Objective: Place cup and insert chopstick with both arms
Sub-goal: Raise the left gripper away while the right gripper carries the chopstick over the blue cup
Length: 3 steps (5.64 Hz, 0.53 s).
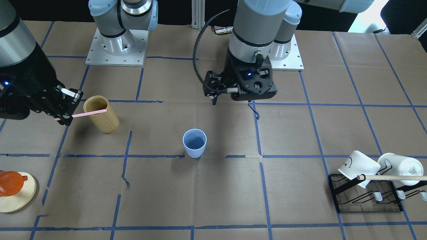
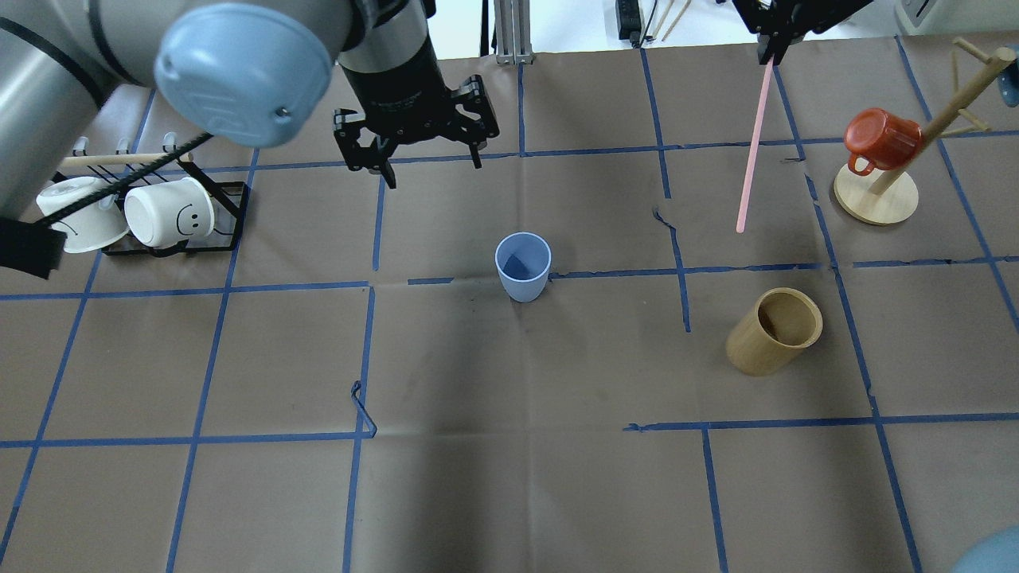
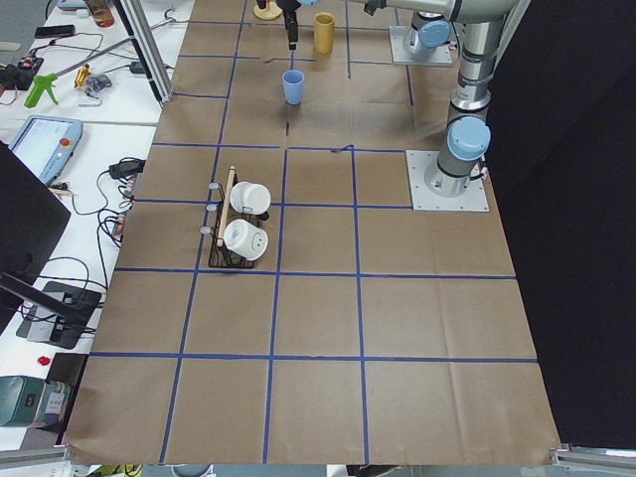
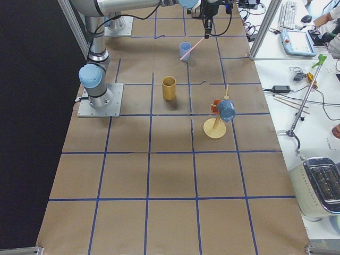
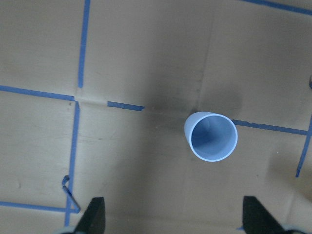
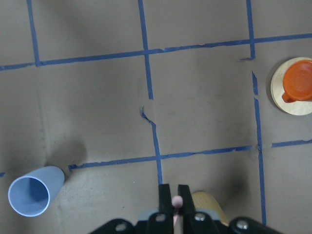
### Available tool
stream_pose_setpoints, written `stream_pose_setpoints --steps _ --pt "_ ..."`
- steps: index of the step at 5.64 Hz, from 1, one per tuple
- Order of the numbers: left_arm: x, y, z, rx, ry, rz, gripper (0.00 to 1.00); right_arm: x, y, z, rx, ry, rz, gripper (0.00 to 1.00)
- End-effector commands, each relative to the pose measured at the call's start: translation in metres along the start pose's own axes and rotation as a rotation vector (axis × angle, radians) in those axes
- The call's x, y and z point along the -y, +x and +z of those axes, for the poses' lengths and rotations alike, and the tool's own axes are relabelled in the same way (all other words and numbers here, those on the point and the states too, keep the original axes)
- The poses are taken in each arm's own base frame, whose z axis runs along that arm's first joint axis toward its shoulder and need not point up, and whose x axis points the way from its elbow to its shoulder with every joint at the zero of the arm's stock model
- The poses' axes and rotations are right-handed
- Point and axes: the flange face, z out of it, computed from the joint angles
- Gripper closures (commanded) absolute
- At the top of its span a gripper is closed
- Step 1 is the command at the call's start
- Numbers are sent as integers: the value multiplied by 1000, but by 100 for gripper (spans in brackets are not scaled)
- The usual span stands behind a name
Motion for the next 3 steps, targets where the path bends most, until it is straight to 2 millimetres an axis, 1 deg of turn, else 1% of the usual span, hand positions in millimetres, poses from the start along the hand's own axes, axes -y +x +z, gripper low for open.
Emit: stream_pose_setpoints --steps 1,2,3 --pt "-17 -71 -37 117 -15 165 2 22 -67 8 13 23 46 91" --pt "-20 -79 -22 111 -7 203 2 35 -116 22 25 38 84 92" --pt "-20 -83 -26 105 32 213 1 39 -173 39 45 61 127 92"
